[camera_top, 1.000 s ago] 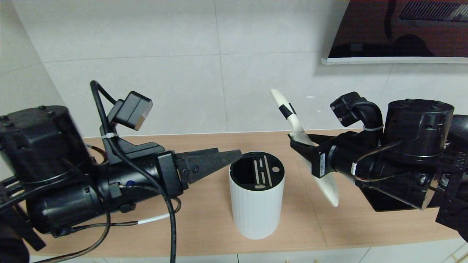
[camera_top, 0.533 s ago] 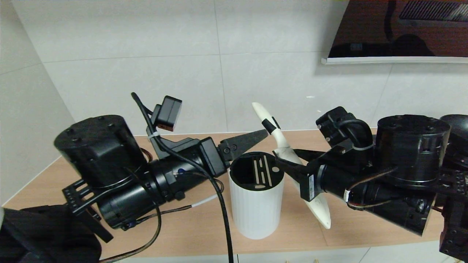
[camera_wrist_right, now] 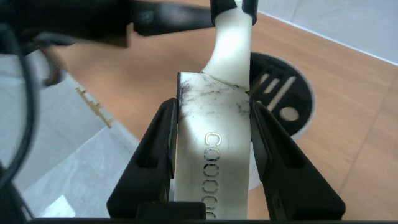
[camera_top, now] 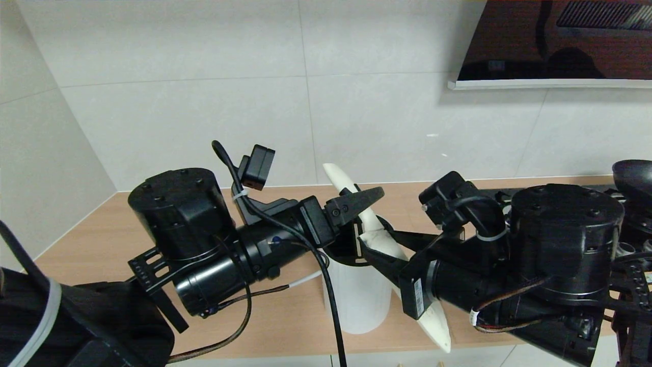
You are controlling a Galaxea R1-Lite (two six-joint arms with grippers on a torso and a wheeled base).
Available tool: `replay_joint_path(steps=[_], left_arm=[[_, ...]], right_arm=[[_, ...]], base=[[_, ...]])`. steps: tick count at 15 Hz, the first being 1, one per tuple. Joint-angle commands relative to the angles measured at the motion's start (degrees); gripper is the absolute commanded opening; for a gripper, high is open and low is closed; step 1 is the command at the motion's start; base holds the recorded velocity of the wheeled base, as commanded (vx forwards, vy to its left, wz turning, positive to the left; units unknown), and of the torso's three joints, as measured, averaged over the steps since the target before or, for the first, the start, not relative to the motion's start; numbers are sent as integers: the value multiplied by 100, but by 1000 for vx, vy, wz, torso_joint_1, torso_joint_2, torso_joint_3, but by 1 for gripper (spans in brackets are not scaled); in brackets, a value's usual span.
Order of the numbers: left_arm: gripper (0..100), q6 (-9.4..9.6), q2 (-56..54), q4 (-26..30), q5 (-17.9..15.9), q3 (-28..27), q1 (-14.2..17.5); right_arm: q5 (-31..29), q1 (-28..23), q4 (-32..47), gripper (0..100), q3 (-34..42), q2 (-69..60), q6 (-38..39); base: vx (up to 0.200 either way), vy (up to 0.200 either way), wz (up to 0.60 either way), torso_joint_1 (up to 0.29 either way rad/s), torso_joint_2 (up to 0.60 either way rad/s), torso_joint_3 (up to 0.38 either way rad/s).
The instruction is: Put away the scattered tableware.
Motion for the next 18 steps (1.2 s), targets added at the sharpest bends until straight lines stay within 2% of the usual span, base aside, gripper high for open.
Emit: replay_joint_path(steps=[1,10,11,18], left_arm=[[100,-2,31,-5,-1,-14,0],[100,6,154,-66,236,-66,0],[0,6,154,-75,245,-66,0],[0,6,154,-84,236,-49,0]], right_arm=[[1,49,-4,0,17,32,4],[1,163,4,0,61,40,74],[1,190,-4,0,70,40,74],[1,207,-4,0,79,32,83]], base=[[0,0,0,0,0,0],[0,0,0,0,0,0],[0,0,0,0,0,0],[0,0,0,0,0,0]])
